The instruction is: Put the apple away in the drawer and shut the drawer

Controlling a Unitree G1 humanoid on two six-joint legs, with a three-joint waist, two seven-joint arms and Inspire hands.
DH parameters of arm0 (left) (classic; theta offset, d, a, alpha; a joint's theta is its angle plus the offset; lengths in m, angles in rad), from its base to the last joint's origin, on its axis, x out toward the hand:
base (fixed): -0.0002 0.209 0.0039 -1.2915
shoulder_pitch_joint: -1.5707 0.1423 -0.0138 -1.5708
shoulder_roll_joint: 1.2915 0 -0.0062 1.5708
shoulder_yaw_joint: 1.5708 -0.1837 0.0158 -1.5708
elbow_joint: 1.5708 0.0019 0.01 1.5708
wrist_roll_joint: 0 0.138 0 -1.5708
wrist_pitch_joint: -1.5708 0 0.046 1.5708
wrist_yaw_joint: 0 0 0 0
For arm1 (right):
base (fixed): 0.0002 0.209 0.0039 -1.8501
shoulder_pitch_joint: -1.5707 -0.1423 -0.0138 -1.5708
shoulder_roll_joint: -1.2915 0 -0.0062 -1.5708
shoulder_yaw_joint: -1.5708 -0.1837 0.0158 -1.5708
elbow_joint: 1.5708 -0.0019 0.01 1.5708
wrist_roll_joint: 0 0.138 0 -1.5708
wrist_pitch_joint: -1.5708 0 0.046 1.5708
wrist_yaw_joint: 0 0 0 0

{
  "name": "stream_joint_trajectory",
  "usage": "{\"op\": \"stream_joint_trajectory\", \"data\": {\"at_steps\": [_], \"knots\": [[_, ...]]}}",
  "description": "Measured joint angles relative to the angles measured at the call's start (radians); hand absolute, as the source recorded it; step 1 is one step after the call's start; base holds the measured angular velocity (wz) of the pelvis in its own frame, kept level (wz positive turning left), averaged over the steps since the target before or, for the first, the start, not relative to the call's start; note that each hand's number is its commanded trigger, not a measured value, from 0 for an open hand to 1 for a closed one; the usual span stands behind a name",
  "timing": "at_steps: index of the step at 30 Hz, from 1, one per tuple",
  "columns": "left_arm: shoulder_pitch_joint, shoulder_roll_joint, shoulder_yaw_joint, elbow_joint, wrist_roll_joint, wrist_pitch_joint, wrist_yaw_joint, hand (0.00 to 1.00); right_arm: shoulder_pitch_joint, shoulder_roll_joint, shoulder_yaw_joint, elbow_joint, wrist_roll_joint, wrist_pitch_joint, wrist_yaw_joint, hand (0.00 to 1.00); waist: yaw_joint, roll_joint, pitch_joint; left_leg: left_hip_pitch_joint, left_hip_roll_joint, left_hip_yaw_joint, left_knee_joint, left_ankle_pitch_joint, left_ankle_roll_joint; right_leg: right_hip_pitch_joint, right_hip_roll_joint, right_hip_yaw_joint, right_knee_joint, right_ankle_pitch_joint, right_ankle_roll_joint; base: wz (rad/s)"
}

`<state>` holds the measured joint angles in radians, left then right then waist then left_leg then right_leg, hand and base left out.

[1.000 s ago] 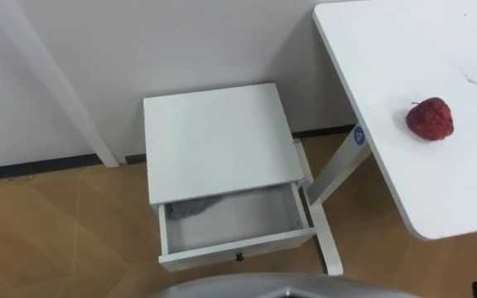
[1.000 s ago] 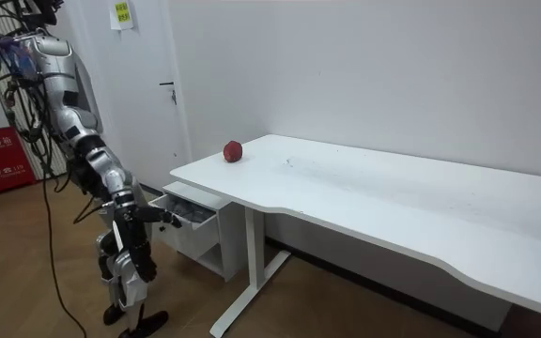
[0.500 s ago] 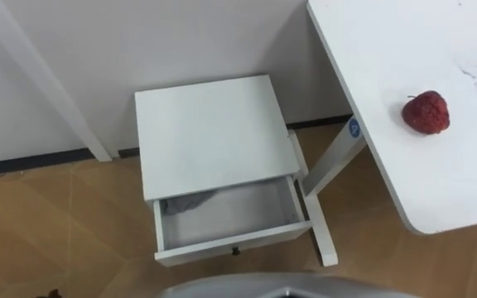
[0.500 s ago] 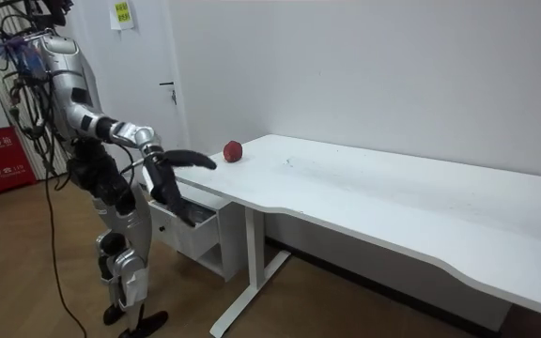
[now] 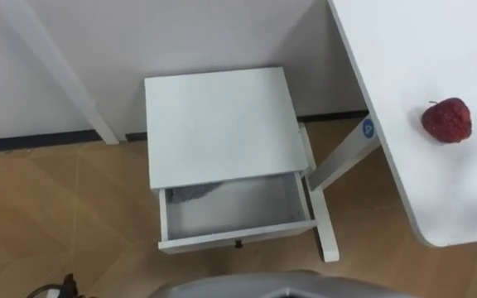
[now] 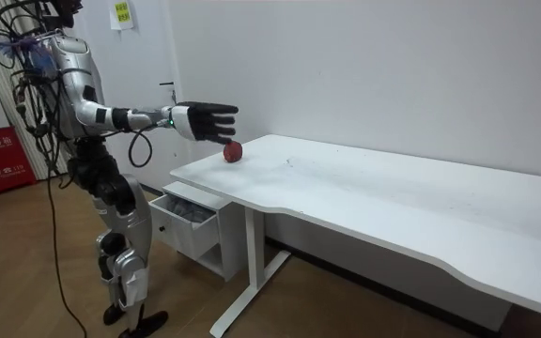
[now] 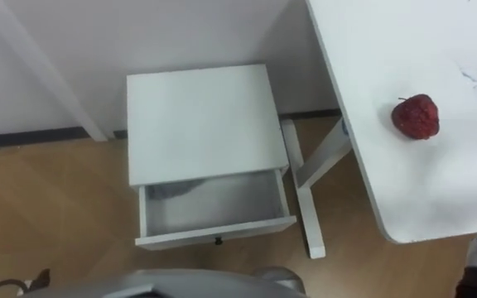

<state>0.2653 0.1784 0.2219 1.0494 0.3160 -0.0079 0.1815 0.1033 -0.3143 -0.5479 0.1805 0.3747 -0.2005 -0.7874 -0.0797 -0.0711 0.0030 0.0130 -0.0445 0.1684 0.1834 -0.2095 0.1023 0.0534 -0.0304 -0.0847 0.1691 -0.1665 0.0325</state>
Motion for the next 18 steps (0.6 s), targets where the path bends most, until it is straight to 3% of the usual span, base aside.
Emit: {"op": "stream_joint_trajectory", "data": {"at_steps": [9, 18], "knots": [[0.0, 0.0, -0.011, 0.002, 0.0, 0.002, 0.0, 0.0, 0.002, 0.0, 0.101, 0.001, -0.152, 0.027, 0.178, 0.0, 0.013, -0.005, 0.0044, 0.015, 0.0, -0.008, -0.005, 0.0, 0.0, 0.009, -0.002, -0.001, -0.002, 0.0, 0.0, 0.04], [0.009, 0.006, -0.011, -0.016, 0.003, 0.001, 0.003, 0.0, 0.078, 0.003, 0.136, 0.008, -0.286, 0.043, 0.355, 0.0, 0.015, -0.012, 0.0061, 0.018, -0.001, -0.004, -0.009, 0.0, 0.0, 0.015, -0.002, 0.0, -0.002, 0.0, 0.0, 0.0]]}}
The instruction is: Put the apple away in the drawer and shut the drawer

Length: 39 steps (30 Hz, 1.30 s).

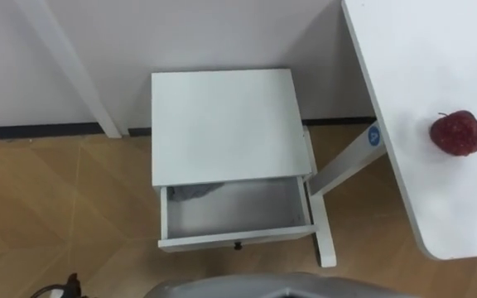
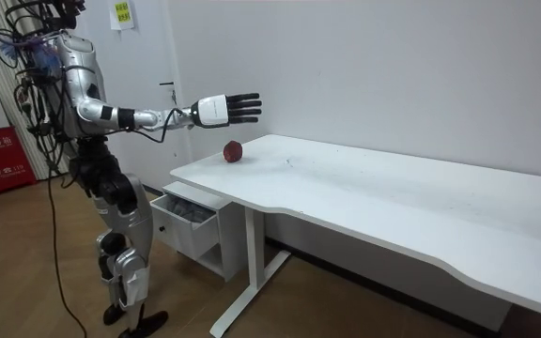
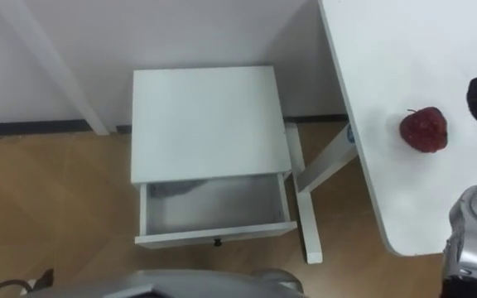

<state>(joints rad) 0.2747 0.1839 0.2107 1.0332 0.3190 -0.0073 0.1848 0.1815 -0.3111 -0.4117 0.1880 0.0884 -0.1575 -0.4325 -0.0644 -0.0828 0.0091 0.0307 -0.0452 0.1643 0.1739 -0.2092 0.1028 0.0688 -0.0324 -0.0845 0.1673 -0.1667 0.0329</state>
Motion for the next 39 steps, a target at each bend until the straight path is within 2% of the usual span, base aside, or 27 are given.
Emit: {"op": "stream_joint_trajectory", "data": {"at_steps": [8, 12, 15, 26, 34, 39], "knots": [[0.001, 0.008, 0.0, -0.016, 0.0, -0.008, 0.001, 0.0, -0.001, 0.0, 0.01, 0.043, -0.053, 0.006, 0.084, 0.0, 0.014, 0.003, -0.0023, 0.005, 0.001, 0.001, 0.001, 0.0, 0.0, -0.001, 0.0, -0.001, -0.001, 0.0, 0.0, 0.0], [0.01, 0.008, -0.002, -0.033, 0.0, -0.009, 0.002, 0.0, -0.001, -0.001, 0.055, 0.09, -0.053, 0.007, 0.099, 0.0, 0.017, 0.003, -0.0036, 0.011, 0.001, 0.006, -0.001, 0.0, 0.0, 0.002, 0.0, -0.001, 0.001, 0.0, 0.0, -0.02], [0.013, 0.021, -0.019, -0.032, 0.0, -0.01, 0.006, 0.0, -0.003, -0.003, 0.088, 0.121, -0.054, 0.007, 0.117, 0.0, 0.019, 0.0, -0.0059, 0.015, 0.001, 0.007, -0.001, 0.0, 0.0, 0.007, 0.0, -0.001, 0.001, 0.0, 0.0, -0.02], [0.032, 0.029, -0.027, -0.03, -0.004, -0.016, 0.022, 0.0, -0.004, -0.009, 0.116, 0.156, -0.062, 0.007, 0.156, 0.0, 0.02, -0.006, -0.0028, 0.027, 0.002, 0.007, 0.003, 0.0, 0.0, 0.019, 0.0, 0.0, 0.0, 0.0, 0.0, 0.0], [0.032, 0.03, -0.028, -0.026, -0.002, -0.023, 0.019, 0.0, -0.006, -0.019, 0.116, 0.198, -0.058, 0.006, 0.168, 0.0, 0.041, -0.006, -0.0019, 0.03, 0.001, 0.006, 0.003, 0.0, 0.0, 0.024, 0.0, -0.006, 0.0, 0.0, 0.0, 0.0], [0.031, 0.031, -0.029, -0.012, -0.001, -0.024, 0.019, 0.0, -0.017, -0.021, 0.117, 0.244, -0.058, 0.006, 0.204, 0.0, 0.042, -0.008, -0.0015, 0.031, 0.001, -0.004, 0.006, 0.0, 0.0, 0.029, -0.001, -0.014, 0.0, 0.0, 0.0, 0.07]]}}
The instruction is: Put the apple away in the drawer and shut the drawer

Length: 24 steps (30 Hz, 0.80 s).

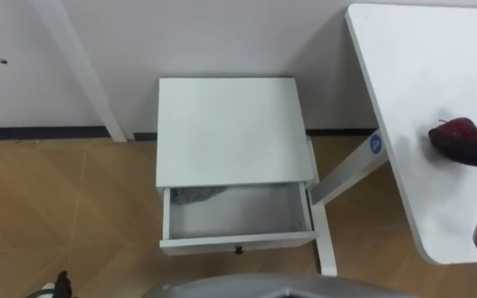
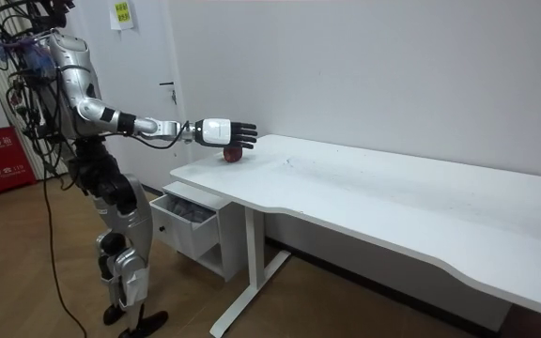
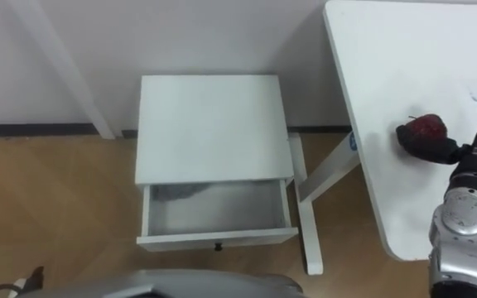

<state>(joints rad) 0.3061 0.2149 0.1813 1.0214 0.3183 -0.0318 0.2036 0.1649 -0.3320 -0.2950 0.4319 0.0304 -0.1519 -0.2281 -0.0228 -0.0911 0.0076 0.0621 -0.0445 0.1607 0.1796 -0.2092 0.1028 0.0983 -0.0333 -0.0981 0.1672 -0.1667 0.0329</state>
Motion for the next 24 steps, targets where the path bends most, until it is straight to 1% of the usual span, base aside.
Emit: {"op": "stream_joint_trajectory", "data": {"at_steps": [3, 9, 15, 18, 19, 21, 24], "knots": [[0.004, 0.0, -0.003, 0.027, 0.0, 0.003, -0.002, 0.0, -0.004, 0.0, 0.0, 0.039, 0.0, 0.002, 0.021, 0.0, -0.001, -0.001, -0.0002, -0.005, -0.001, -0.005, 0.002, 0.0, 0.0, -0.002, -0.001, -0.014, 0.001, 0.0, 0.0, 0.05], [0.001, 0.001, -0.002, 0.033, 0.0, 0.004, -0.017, 0.0, -0.007, 0.0, 0.0, 0.06, 0.0, 0.002, 0.039, 0.0, -0.001, -0.002, -0.0009, -0.019, -0.001, -0.01, 0.009, 0.0, 0.0, -0.011, -0.002, -0.018, 0.001, 0.0, 0.0, 0.01], [0.001, 0.001, -0.003, 0.034, 0.0, 0.004, -0.02, 0.0, -0.007, 0.0, 0.003, 0.08, -0.01, 0.002, 0.077, 0.0, -0.001, -0.011, -0.0038, -0.021, -0.001, -0.01, 0.009, 0.0, 0.0, -0.012, -0.002, -0.017, 0.002, 0.0, 0.0, 0.0], [0.0, 0.007, -0.026, 0.035, 0.0, 0.004, -0.021, 0.0, -0.011, -0.014, 0.028, 0.113, -0.015, 0.002, 0.079, 0.0, -0.001, -0.016, -0.0065, -0.023, -0.002, -0.012, 0.01, 0.0, 0.0, -0.007, -0.002, -0.018, 0.001, 0.0, 0.0, 0.0], [0.0, 0.007, -0.03, 0.039, 0.0, 0.004, -0.021, 0.0, -0.011, -0.018, 0.032, 0.114, -0.015, 0.002, 0.08, 0.0, -0.001, -0.016, -0.0065, -0.022, -0.002, -0.012, 0.01, 0.0, 0.0, -0.006, -0.002, -0.018, 0.001, 0.0, 0.0, 0.0], [-0.007, 0.01, -0.044, 0.056, 0.0, 0.004, -0.027, 0.0, -0.011, -0.023, 0.039, 0.121, -0.033, 0.002, 0.089, 0.0, -0.001, -0.011, -0.0034, -0.016, -0.002, -0.013, 0.008, 0.0, 0.0, 0.004, -0.002, -0.018, 0.0, 0.0, 0.0, 0.0], [-0.009, 0.011, -0.061, 0.065, 0.0, 0.005, -0.04, 0.0, -0.013, -0.029, 0.039, 0.129, -0.045, 0.001, 0.11, 0.0, -0.001, -0.01, -0.0025, -0.016, -0.002, -0.016, 0.008, 0.0, 0.0, 0.004, -0.002, -0.018, 0.0, 0.0, 0.0, 0.01]]}}
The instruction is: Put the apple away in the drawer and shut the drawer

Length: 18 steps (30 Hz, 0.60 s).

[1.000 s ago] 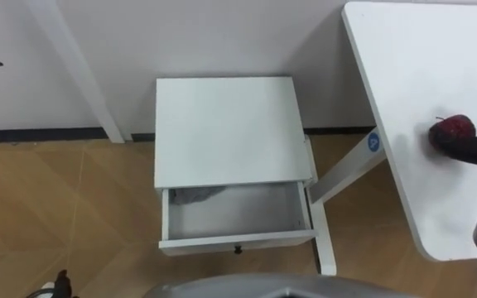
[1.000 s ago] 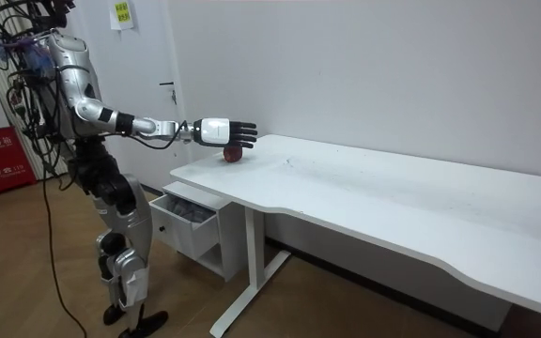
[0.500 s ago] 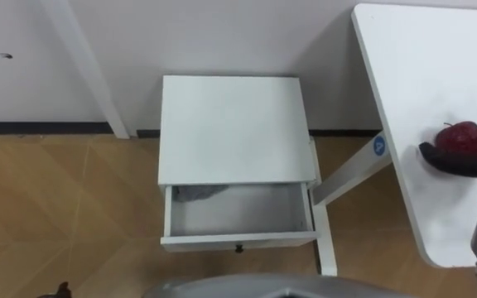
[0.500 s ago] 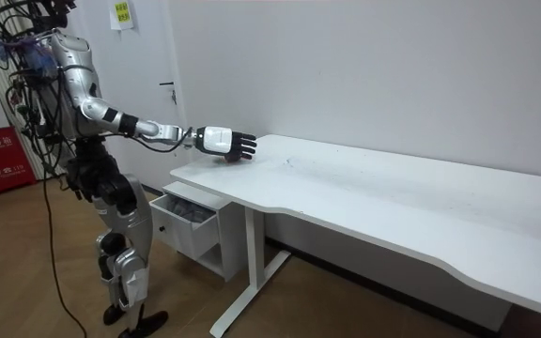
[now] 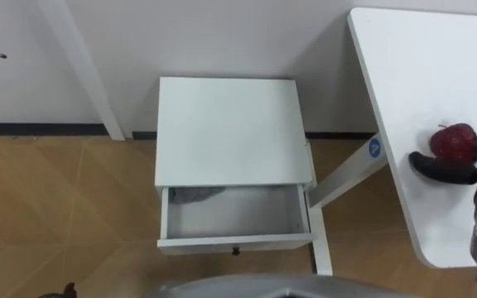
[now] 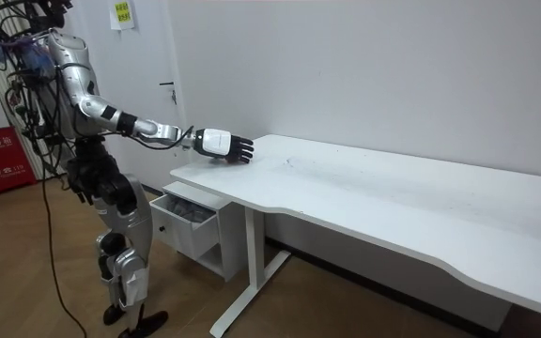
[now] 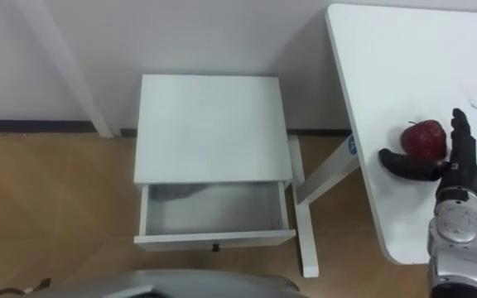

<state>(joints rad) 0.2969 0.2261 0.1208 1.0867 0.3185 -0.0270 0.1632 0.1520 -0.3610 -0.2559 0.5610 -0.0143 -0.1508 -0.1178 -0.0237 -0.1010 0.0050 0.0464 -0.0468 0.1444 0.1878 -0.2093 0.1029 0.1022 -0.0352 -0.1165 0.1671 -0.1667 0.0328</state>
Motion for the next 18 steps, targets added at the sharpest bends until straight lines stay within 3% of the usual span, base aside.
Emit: {"op": "stream_joint_trajectory", "data": {"at_steps": [1, 2, 3, 7, 13, 18], "knots": [[0.0, 0.0, -0.007, 0.005, 0.0, 0.001, -0.001, 0.0, -0.006, -0.002, 0.0, 0.012, 0.001, 0.0, 0.002, 0.0, 0.0, 0.001, 0.0003, 0.0, 0.0, -0.001, 0.0, 0.0, 0.0, 0.0, 0.0, 0.0, 0.0, 0.0, 0.0, 0.0], [0.0, 0.0, -0.007, 0.007, 0.0, 0.002, -0.002, 0.0, -0.008, -0.003, 0.0, 0.014, 0.001, 0.0, 0.002, 0.56, -0.001, 0.001, 0.0004, 0.0, 0.0, -0.001, 0.0, 0.0, 0.0, -0.001, 0.0, -0.001, 0.0, 0.0, 0.0, 0.0], [-0.001, 0.0, -0.007, 0.011, 0.0, 0.002, -0.004, 0.0, -0.011, -0.004, 0.0, 0.014, 0.0, 0.0, 0.005, 1.0, -0.001, 0.002, 0.0009, 0.0, 0.0, -0.002, 0.0, 0.0, 0.0, -0.003, 0.0, -0.002, 0.0, 0.0, 0.0, 0.03], [-0.001, 0.001, -0.007, 0.012, 0.003, 0.005, -0.026, 0.0, -0.012, -0.012, 0.0, 0.018, -0.007, -0.001, 0.009, 1.0, -0.001, 0.004, 0.0016, -0.001, 0.0, -0.01, 0.004, 0.0, 0.0, -0.003, -0.001, -0.023, 0.001, 0.0, 0.0, 0.04], [-0.003, 0.005, -0.006, 0.012, 0.026, 0.005, -0.057, 0.0, -0.018, -0.05, 0.001, 0.027, -0.102, -0.001, 0.006, 1.0, 0.005, 0.004, 0.0014, 0.0, 0.0, -0.01, 0.012, 0.0, 0.0, -0.002, -0.001, -0.024, 0.001, 0.0, 0.0, 0.0], [-0.012, 0.011, -0.006, 0.012, 0.03, 0.005, -0.073, 0.0, -0.029, -0.055, 0.005, 0.029, -0.149, 0.0, 0.012, 1.0, 0.007, 0.004, 0.0012, -0.001, 0.001, -0.01, 0.011, 0.0, 0.0, -0.002, -0.001, -0.024, 0.001, 0.0, 0.0, 0.0]]}}
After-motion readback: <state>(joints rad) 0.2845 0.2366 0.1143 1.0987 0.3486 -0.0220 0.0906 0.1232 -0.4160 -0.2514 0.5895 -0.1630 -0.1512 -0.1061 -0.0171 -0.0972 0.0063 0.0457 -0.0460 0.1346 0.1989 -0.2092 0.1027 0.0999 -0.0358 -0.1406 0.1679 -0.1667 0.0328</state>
